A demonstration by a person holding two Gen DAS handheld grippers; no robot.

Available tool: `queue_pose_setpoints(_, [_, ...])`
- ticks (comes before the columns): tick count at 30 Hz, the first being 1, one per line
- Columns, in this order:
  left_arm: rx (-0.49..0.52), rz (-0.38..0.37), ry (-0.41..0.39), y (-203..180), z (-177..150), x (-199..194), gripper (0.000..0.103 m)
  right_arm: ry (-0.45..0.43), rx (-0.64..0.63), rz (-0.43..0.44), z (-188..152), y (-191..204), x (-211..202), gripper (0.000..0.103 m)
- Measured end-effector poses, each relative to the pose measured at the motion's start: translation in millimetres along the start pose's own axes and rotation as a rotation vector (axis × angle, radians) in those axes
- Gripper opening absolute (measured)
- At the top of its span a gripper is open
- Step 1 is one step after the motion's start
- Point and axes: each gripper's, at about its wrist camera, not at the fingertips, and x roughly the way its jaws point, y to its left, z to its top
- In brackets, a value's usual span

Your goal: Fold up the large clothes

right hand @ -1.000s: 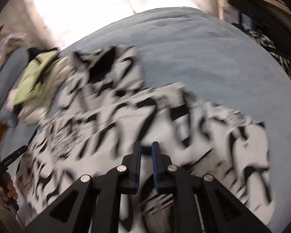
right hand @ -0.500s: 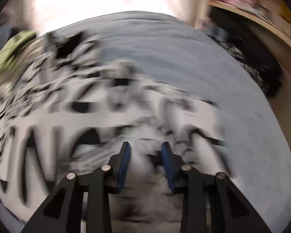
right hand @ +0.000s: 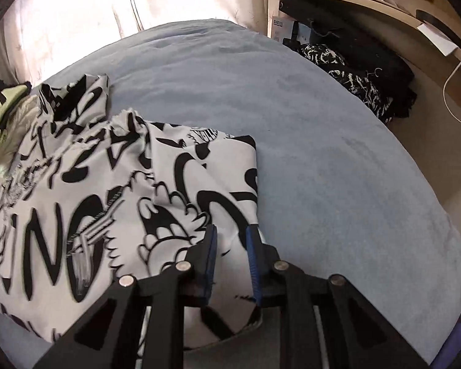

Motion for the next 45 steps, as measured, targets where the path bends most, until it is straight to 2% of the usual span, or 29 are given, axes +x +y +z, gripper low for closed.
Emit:
queue_pose_setpoints(6, [0.023, -0.003, 0.02, -4.7, -5.1, -21.5, 0.025, 0.027, -0.011, 0.054, -3.0, 13.9, -22.7, 0.019])
queue_pose_setpoints(8, [0.037, -0.009, 0.017, -9.4, -6.4, -34.0, 0.032, 0.047, -0.008, 0.09, -4.3, 20.0, -29.8, 0.019])
queue_pose_setpoints(10, [0.047, -0.017, 0.003, -13.2, -7.1, -46.6, 0.047, 0.052, -0.007, 0.118, -5.1, 26.2, -37.6, 0.019])
queue_pose_setpoints(12, [0.06, -0.029, -0.021, -20.1, -6.1, -63.7, 0.056, 0.062, -0.014, 0.135, -5.4, 33.6, -46.4, 0.019])
queue_pose_setpoints(19, [0.146, -0.064, -0.076, -51.4, 13.4, -110.4, 0.059, 0.046, -0.113, 0.17, 3.5, 69.9, -83.4, 0.02])
queue_pose_setpoints(22, [0.194, -0.075, -0.101, -66.4, 30.1, -127.0, 0.059, 0.021, -0.163, 0.196, 17.8, 88.5, -101.1, 0.02])
queue_pose_setpoints(29, [0.272, -0.075, -0.161, -105.6, 83.1, -151.5, 0.059, -0.044, -0.261, 0.238, 61.5, 127.1, -130.4, 0.02])
queue_pose_setpoints(35, [0.297, -0.084, -0.19, -137.9, 142.2, -148.8, 0.059, -0.078, -0.298, 0.258, 109.0, 154.3, -129.8, 0.02])
queue_pose_setpoints(40, [0.348, -0.073, -0.208, -178.6, 203.7, -122.7, 0.059, -0.086, -0.301, 0.276, 164.5, 178.1, -107.0, 0.02])
queue_pose_setpoints(45, [0.339, -0.067, -0.168, -218.6, 266.5, -69.4, 0.059, -0.066, -0.285, 0.28, 223.9, 202.8, -68.9, 0.02])
